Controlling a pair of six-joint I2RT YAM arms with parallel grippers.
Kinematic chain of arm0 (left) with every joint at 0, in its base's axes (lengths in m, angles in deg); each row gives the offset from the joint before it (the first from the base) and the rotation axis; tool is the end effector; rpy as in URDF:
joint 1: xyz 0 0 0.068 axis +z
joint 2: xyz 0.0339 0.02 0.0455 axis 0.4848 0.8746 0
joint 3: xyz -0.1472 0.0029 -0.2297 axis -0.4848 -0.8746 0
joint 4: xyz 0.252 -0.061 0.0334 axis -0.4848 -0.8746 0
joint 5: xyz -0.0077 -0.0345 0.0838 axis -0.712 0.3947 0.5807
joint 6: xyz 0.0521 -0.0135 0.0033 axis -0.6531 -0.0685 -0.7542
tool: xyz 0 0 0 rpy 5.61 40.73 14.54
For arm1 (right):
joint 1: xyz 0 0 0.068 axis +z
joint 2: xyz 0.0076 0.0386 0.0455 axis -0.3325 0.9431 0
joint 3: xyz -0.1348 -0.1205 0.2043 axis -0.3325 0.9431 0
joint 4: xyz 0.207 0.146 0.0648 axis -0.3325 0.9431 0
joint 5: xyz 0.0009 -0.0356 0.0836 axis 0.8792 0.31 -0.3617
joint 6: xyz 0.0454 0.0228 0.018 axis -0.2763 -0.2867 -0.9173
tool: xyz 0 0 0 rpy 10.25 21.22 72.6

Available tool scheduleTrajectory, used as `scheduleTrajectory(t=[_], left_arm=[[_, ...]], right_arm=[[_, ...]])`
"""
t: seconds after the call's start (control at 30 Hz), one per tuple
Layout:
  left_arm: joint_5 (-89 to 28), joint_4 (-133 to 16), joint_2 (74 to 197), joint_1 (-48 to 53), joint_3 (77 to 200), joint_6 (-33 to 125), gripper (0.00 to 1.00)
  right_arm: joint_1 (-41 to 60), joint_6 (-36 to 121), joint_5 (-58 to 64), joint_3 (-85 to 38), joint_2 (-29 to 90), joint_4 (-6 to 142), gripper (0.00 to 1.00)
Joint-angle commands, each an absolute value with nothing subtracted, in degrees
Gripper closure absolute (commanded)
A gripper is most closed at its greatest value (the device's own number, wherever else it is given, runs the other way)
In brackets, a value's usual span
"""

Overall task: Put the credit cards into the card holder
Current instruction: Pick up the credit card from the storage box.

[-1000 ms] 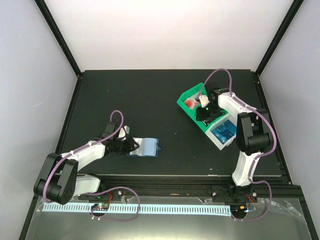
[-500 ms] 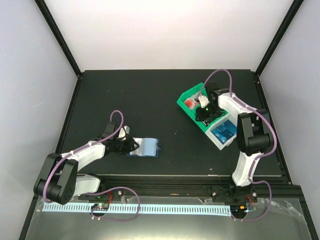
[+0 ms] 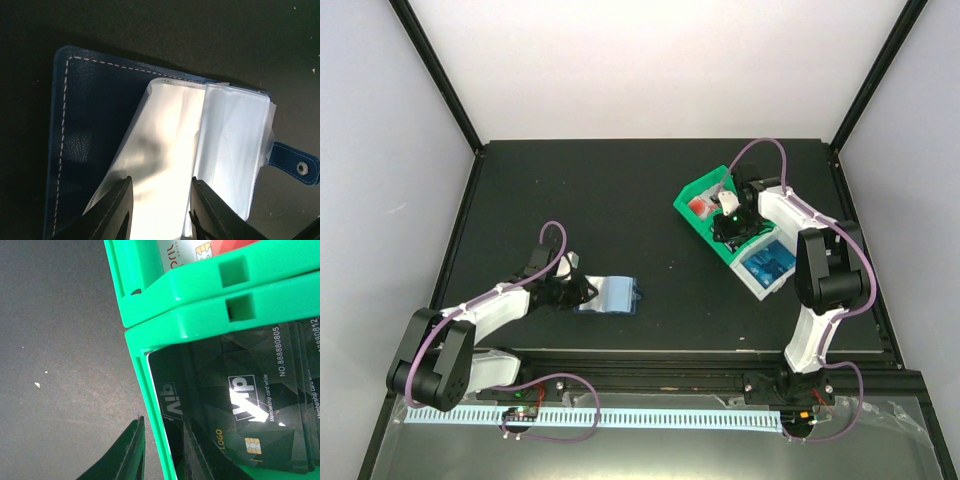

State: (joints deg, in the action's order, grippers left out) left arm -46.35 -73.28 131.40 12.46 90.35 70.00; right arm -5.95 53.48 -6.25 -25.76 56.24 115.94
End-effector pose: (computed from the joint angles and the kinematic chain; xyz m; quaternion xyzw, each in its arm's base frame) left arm 0.1854 -0.0702 0.1320 -0.1033 0.9399 -0.2940 0.1392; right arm 0.3507 0.0945 0.1927 -0.1660 0.9699 0.1511 0.0947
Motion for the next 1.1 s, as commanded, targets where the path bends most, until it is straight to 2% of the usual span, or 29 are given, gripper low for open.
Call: scheduleTrajectory(t=[0.0, 0.2, 0.53, 0.87, 1.07], left_arm=[[-44.27, -76.39, 131.14, 12.56, 89.37, 70.4, 0.66], [-44.23, -76.45, 131.16, 12.56, 89.54, 70.27, 0.66], [-44.13, -76.68, 130.77, 12.56, 89.54, 70.25, 0.66], [-44.09, -77.09, 129.7, 12.56, 89.5, 70.25, 0.66], [-44.19, -77.84, 128.2, 12.56, 89.76, 69.99, 0.65]], right_arm=[[-5.54, 53.19, -6.97, -25.24, 53.73, 116.09, 0.76], [-5.53, 53.45, -6.94, -25.32, 53.45, 116.61, 0.78], [-5.54, 52.97, -5.89, -24.98, 52.45, 116.45, 0.93], [-5.55, 51.09, 1.02, -24.81, 49.65, 115.05, 0.99], [-5.48, 50.44, 1.33, -24.68, 44.44, 114.46, 0.99]])
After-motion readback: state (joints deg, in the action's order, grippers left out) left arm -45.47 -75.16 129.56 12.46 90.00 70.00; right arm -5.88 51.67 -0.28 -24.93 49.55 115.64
